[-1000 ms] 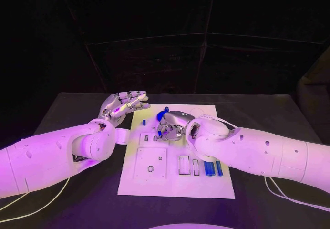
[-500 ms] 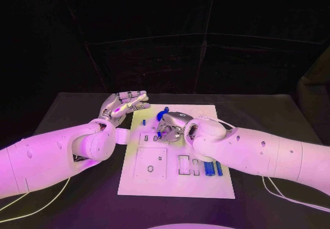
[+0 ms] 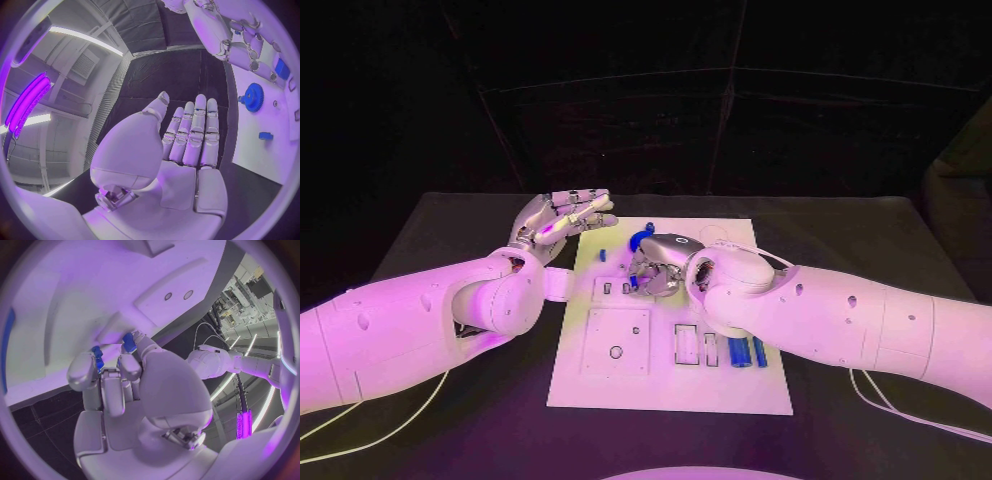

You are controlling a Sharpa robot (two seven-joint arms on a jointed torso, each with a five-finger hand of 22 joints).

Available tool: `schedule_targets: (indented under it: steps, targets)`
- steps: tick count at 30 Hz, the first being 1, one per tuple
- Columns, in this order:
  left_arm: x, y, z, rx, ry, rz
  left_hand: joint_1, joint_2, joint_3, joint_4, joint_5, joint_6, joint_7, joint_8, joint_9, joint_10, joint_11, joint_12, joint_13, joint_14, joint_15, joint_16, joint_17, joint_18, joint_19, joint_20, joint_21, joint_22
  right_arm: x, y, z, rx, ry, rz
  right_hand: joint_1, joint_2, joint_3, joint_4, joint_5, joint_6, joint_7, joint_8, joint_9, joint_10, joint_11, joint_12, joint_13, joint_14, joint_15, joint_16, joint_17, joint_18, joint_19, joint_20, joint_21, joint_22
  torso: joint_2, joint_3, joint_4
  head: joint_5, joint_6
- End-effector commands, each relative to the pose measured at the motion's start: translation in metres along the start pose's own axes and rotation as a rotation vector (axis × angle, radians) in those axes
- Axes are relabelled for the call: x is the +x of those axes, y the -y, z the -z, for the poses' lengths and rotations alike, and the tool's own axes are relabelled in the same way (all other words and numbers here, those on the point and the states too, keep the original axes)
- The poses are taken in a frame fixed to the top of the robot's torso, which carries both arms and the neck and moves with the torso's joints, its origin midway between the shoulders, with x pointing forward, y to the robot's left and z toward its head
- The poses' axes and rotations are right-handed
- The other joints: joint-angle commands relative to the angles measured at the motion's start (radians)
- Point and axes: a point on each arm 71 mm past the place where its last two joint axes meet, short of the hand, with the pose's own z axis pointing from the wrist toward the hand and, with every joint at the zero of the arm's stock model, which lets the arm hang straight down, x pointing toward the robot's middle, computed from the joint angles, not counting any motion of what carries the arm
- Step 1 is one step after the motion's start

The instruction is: Assemble the parts on the task board

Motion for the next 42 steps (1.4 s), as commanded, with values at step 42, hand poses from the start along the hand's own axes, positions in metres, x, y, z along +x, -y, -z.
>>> schedule_targets:
  steps: [42]
  targets:
    - [-0.0004, 0.0013, -0.0013, 0.01, -0.008, 0.005, -0.004, 0.008, 0.0, -0.006, -0.006, 0.006, -0.001, -0.004, 0.0, 0.003, 0.0, -0.007, 0.0, 0.006, -0.001, -0.005, 0.002, 0.015, 0.006, 0.0, -0.007, -0.002, 0.0035, 0.0034, 0.0033, 0.036, -0.02, 0.038, -0.078, -0.084, -0.055, 0.018, -0.01, -0.076, 0.022, -0.038, -0.008, -0.072, 0.021, -0.121, -0.108, 0.075, 0.019, -0.009, 0.127, -0.006, -0.024, 0.018, -0.02, -0.028, 0.001, 0.0006, -0.0004, -0.002, -0.005]
